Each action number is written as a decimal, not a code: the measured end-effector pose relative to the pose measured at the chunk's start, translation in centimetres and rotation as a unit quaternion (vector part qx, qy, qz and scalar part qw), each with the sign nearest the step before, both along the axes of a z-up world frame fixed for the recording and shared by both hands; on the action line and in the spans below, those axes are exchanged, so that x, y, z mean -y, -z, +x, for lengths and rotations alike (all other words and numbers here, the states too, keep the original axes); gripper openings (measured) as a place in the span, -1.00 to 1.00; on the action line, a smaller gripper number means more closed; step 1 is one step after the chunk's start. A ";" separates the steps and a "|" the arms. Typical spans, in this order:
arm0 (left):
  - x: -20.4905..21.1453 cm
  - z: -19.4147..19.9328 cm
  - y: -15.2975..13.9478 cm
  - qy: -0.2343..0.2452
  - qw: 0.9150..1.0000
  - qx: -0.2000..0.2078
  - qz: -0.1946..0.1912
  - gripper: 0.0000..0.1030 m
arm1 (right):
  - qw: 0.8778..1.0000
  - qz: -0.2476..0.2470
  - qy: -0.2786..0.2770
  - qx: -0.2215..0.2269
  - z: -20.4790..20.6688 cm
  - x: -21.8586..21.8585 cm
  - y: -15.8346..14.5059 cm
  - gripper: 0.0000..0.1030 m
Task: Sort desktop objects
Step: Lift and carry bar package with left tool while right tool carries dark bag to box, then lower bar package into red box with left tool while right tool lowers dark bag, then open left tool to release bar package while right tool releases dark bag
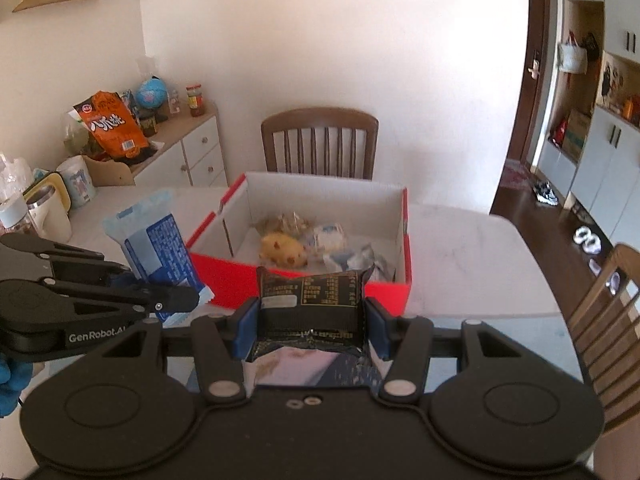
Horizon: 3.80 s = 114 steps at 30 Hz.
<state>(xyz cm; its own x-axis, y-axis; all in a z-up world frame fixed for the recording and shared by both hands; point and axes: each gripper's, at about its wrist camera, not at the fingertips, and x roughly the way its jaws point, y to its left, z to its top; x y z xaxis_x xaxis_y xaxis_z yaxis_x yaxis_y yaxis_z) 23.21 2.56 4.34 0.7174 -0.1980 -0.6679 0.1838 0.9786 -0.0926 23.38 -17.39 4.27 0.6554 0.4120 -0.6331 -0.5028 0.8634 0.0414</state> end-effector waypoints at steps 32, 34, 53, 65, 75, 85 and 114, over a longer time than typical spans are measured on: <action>-3.3 11.9 -0.1 -0.033 0.999 -0.028 0.025 -0.75 | 1.000 -0.013 -0.011 0.015 11.1 -2.3 -0.3 0.05; -3.6 12.8 0.2 -0.036 0.998 -0.033 0.028 -0.75 | 1.000 -0.014 -0.012 0.013 11.7 -2.6 0.0 0.05; -3.9 19.1 4.9 -0.034 0.992 -0.105 0.064 -0.75 | 0.998 -0.046 -0.030 -0.021 16.1 -4.9 4.1 0.05; -3.5 21.5 7.3 -0.021 0.983 -0.153 0.101 -0.75 | 0.995 -0.055 -0.058 -0.062 17.6 -6.6 7.2 0.05; -3.5 22.7 9.0 -0.012 0.973 -0.185 0.135 -0.75 | 0.991 -0.069 -0.089 -0.079 17.7 -7.7 8.7 0.05; -3.8 23.1 10.5 -0.009 0.970 -0.203 0.131 -0.75 | 0.983 -0.068 -0.111 -0.126 18.3 -8.3 10.3 0.06; -2.7 22.6 10.0 0.025 0.970 -0.200 0.133 -0.07 | 0.986 -0.056 -0.104 -0.121 18.2 -7.0 8.6 0.22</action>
